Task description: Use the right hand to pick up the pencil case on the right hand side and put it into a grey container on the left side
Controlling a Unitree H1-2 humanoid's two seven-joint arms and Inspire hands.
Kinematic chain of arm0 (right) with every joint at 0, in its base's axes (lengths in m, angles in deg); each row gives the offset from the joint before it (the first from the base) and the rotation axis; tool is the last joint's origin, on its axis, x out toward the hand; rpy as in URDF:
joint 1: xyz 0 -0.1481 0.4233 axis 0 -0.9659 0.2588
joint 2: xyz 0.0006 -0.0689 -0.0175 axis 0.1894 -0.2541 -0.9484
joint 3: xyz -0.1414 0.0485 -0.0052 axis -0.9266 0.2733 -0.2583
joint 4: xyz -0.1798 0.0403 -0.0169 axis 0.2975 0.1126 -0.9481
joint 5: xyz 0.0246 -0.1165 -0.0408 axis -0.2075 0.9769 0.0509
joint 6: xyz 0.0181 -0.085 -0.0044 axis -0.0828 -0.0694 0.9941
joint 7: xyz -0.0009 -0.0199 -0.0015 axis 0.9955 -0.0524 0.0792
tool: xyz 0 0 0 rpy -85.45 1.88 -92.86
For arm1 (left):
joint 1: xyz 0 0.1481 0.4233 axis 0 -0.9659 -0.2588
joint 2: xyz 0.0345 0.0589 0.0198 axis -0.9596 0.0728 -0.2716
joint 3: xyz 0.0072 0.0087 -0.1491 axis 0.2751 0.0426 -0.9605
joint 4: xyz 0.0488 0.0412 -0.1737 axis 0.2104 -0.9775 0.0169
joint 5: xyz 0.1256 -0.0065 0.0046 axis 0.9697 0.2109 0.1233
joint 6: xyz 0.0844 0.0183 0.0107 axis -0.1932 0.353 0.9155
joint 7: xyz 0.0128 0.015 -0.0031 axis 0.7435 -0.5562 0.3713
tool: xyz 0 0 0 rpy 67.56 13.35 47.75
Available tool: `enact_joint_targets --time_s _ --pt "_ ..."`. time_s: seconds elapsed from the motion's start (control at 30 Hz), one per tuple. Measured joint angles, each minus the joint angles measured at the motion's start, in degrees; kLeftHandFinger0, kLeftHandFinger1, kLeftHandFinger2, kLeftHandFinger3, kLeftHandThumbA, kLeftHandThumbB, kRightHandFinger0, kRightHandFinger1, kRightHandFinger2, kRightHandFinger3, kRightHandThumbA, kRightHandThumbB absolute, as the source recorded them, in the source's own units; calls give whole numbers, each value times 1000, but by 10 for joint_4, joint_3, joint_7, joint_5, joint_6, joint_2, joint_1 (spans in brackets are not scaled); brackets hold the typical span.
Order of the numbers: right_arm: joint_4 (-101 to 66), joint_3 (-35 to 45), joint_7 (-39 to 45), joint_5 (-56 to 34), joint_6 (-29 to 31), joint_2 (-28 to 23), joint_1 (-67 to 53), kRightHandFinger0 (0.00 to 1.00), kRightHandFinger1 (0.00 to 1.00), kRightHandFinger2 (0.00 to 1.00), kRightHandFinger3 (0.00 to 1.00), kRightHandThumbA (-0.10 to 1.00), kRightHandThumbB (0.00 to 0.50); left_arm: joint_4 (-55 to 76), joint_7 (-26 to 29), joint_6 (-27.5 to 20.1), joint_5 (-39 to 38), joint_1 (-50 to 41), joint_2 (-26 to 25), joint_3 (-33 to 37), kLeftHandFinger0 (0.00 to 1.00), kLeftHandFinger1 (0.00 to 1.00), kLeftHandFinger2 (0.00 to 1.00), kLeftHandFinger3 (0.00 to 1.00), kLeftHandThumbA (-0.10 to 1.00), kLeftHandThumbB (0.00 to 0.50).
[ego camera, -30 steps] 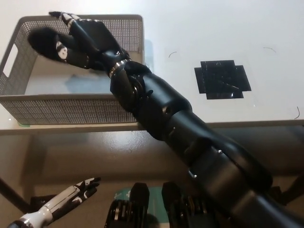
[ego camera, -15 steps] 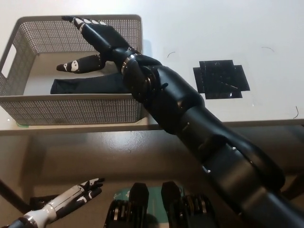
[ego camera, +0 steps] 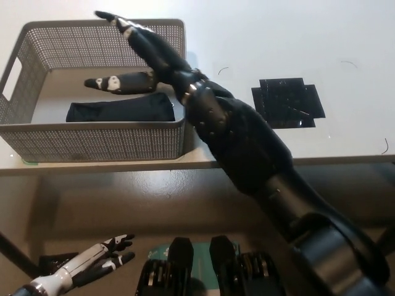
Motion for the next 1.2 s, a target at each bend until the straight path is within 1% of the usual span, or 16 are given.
enact_joint_targets --time_s 0.03,0.1,0.17,0.27,0.33,0.47,0.67,0.8,0.87,0.93,1.0,1.03,1.1,1.13,1.17,1.2 --pt "-13 2 2 -2 -3 -4 -11 1000 1000 1000 1000 1000 500 0 0 0 0 0 0 0 1000 1000 1000 1000 1000 322" --pt "-34 5 6 -6 -8 -10 -23 1000 1000 1000 1000 1000 498 -1 0 0 0 -1 0 0 1000 1000 1000 1000 1000 316" --pt "-63 10 10 -11 -16 -21 -44 1000 1000 1000 1000 1000 492 -2 0 0 0 -3 0 0 1000 1000 1000 1000 1000 327" --pt "-108 20 18 -20 -27 -40 -74 1000 1000 1000 1000 1000 500 -2 0 0 0 -8 0 0 1000 1000 1000 1000 1000 310" --pt "-132 27 21 -24 -35 -51 -91 1000 1000 1000 1000 1000 500 -2 0 0 0 -11 0 0 1000 1000 1000 1000 1000 323" --pt "-181 44 29 -35 -51 -77 -126 1000 1000 1000 1000 1000 500 -3 0 0 0 -18 0 0 1000 1000 1000 1000 984 286" --pt "-260 76 39 -59 -77 -127 -183 1000 1000 1000 1000 1000 489 -5 0 0 0 -26 0 0 1000 1000 1000 1000 954 289" --pt "-316 107 43 -82 -93 -158 -225 1000 1000 1000 1000 1000 482 -6 0 0 0 -33 0 0 1000 1000 1000 1000 920 277" --pt "-343 124 44 -95 -99 -172 -248 1000 1000 1000 1000 1000 499 -7 0 1 0 -35 0 0 1000 1000 1000 1000 917 288" --pt "-366 140 45 -107 -105 -184 -271 1000 1000 1000 1000 1000 497 -9 0 1 0 -36 0 0 1000 1000 1000 1000 928 306" --pt "-399 159 45 -122 -109 -195 -299 1000 1000 1000 1000 1000 496 -12 0 1 0 -37 0 -1 1000 1000 1000 1000 922 288" --pt "-415 169 46 -130 -110 -199 -317 1000 1000 1000 1000 1000 490 -15 0 1 0 -37 0 -1 1000 1000 1000 1000 914 268" --pt "-442 185 46 -144 -111 -203 -348 1000 1000 1000 1000 1000 483 -18 0 1 0 -38 0 -2 1000 1000 1000 1000 918 277" --pt "-462 196 46 -152 -112 -204 -371 1000 1000 1000 1000 1000 486 -20 0 1 0 -38 0 -2 1000 1000 1000 1000 931 290" --pt "-475 203 46 -159 -112 -204 -388 1000 1000 1000 1000 1000 468 -21 1 1 0 -38 0 -4 1000 1000 1000 1000 942 300" --pt "-489 210 46 -169 -112 -204 -411 1000 1000 1000 1000 1000 472 -22 1 1 0 -38 0 -5 1000 1000 1000 1000 950 309"
